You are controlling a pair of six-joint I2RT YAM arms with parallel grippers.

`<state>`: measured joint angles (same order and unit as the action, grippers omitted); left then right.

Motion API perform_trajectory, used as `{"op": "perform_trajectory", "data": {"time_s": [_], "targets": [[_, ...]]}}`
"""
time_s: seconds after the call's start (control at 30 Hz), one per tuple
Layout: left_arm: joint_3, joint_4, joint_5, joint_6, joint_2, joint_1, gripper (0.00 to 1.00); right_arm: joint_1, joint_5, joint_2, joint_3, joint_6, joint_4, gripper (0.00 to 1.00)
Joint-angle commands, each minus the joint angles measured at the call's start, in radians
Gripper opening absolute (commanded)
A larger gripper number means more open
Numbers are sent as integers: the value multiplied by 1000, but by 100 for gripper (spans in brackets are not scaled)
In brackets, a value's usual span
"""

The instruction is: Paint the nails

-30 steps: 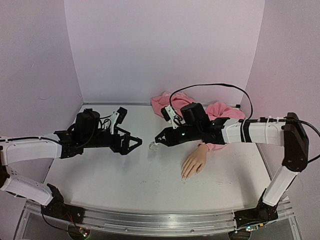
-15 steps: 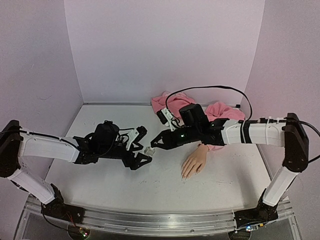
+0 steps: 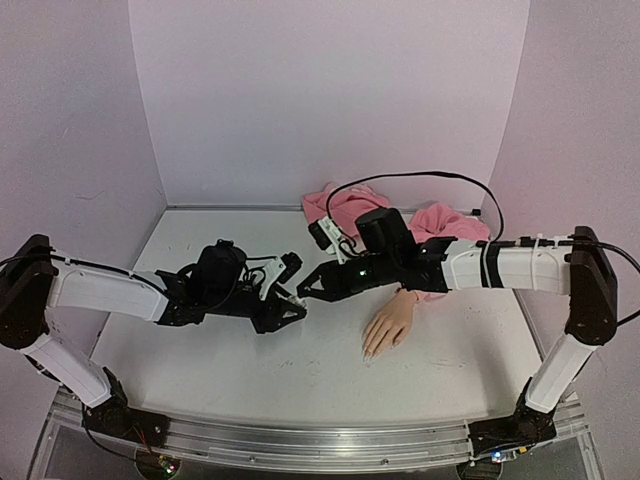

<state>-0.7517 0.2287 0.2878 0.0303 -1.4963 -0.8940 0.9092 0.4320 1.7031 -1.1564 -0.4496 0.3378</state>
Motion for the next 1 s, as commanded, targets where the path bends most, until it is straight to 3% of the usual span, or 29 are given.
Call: {"op": "perform_trajectory", "data": {"time_s": [0.0,0.2,0.3,0.47,0.53,0.63,0.73,0.77,0.83,0.87,0.97], "targets": [[-42,47,34,11,9,-3,35,7,42,-12,-44,15,37,0],[-31,46,107,22,24,-3,15,7,72,-14,-45,31,33,0],[-19,46,238,47,45,-2,1,7,188,-18,-43,127,26,0],[-24,48,616,65,101,7,0,9,788,-40,5,428,30,0],[-46,55,766,32,111,17,0,6,838,-58,29,512,32,0],[-70,55,842,-17,120,20,0,0,822,-51,29,537,36,0],[-60,55,656,-63,154,19,0,0,681,-45,10,482,48,0],[-47,55,532,-64,174,18,0,0,554,-53,9,443,58,8],[-11,55,240,-59,213,15,0,0,317,-69,8,352,67,42],[9,55,42,-55,232,14,0,-2,214,-77,9,310,67,50],[46,54,-285,-32,263,0,0,-7,-7,-98,16,172,82,75]]}}
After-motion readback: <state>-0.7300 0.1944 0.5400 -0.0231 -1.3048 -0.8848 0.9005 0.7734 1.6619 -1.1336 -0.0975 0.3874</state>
